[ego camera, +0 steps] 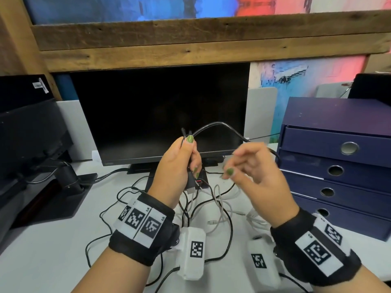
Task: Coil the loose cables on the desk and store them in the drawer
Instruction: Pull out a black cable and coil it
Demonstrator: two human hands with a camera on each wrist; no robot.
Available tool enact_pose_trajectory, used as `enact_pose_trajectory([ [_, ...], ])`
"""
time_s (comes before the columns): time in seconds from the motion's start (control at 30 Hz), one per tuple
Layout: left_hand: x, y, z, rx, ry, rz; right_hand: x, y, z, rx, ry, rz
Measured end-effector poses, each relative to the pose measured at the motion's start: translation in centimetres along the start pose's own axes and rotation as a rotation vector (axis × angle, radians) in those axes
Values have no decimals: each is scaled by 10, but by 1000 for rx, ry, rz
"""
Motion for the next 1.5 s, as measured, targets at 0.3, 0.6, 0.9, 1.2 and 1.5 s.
enact_pose_trajectory([
  [0.3, -4, 21, 15, 369, -92, 340, -7, -26, -34, -377, 123, -48],
  [0.6, -14, 30, 15, 384, -73, 588, -25, 38, -27, 164, 378, 253],
  [0.9, -2, 16, 10, 118, 6, 293, -40, 50, -8, 346, 418, 516],
  [1.2, -4, 2, 4, 53, 29, -184, -24, 36, 0, 373, 489, 184],
  [1.5, 3, 0, 12, 155, -15, -543, 7, 19, -5, 380, 342, 125],
])
Point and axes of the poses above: each hand's wrist, its own z-axis away from the middle knuckle, its own y-axis out of the palm, x = y × z, the point moved 4 cm from there along -z, towards the middle knuckle, and after that the axes turned 12 degrees about y, right-handed, at the moved point
